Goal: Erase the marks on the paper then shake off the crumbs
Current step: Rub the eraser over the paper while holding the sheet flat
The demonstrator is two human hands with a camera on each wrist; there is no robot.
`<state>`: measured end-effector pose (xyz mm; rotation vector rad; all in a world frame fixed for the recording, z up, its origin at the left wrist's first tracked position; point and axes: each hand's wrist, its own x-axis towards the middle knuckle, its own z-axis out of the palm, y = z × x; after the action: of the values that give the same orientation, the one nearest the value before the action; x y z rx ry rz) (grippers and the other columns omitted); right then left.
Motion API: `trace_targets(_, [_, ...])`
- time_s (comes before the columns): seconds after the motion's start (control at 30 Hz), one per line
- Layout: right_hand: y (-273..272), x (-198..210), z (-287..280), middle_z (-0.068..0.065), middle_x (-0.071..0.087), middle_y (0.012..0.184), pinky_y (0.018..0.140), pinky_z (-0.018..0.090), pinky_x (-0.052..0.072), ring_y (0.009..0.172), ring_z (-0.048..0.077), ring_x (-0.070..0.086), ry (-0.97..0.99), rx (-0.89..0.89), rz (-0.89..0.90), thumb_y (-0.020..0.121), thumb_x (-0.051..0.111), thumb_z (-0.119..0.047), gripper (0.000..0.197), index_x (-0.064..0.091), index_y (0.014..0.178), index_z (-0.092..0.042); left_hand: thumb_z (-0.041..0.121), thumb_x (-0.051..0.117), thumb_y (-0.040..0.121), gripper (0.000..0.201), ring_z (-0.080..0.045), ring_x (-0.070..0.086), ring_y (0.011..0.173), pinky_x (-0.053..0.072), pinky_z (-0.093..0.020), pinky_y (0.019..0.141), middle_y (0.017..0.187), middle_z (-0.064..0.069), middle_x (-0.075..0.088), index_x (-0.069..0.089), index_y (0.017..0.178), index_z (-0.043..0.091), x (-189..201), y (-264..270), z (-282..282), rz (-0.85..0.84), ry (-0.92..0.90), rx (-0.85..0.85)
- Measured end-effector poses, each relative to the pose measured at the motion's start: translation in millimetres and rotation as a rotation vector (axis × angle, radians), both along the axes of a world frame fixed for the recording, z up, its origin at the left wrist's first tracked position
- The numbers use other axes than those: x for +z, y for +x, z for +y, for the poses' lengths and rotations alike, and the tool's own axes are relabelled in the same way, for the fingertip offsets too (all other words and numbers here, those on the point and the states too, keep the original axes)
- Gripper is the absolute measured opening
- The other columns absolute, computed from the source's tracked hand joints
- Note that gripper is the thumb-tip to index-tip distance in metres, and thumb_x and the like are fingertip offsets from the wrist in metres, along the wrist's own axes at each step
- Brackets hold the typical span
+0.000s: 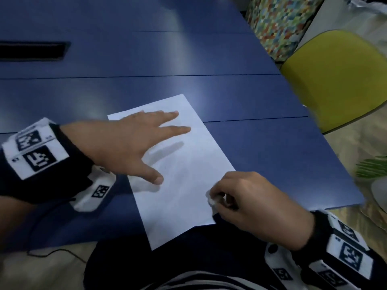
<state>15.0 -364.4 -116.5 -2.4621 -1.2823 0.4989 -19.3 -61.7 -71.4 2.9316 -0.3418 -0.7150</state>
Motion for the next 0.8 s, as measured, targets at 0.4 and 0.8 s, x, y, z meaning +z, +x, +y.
trace_targets(0.4, [87, 6, 20, -0.012, 0.073, 0.089, 0.076, 0.031, 0.054, 0.083, 0.012, 0.066, -0.071, -0.126, -0.161, 0.091, 0.066, -0.026, 0.013, 0.078, 0.094, -0.029, 0.069, 0.054, 0.092, 0.092, -0.014, 0.022, 0.154, -0.007, -0.055, 0.128, 0.171, 0.015, 0.011, -0.004, 0.161, 0.054, -20, -25, 1, 0.065, 0.18, 0.096])
trace_targets(0.8, [51, 23, 45, -0.013, 0.075, 0.093, 0.08, 0.027, 0.055, 0.083, 0.005, 0.065, -0.082, 0.1, -0.087, 0.092, 0.065, -0.031, 0.017, 0.076, 0.104, -0.028, 0.084, 0.065, 0.077, 0.114, -0.019, -0.007, 0.161, 0.004, -0.044, 0.13, 0.174, 0.01, -0.017, -0.004, 0.162, 0.053, -27, 12, -6, 0.054, 0.154, 0.03])
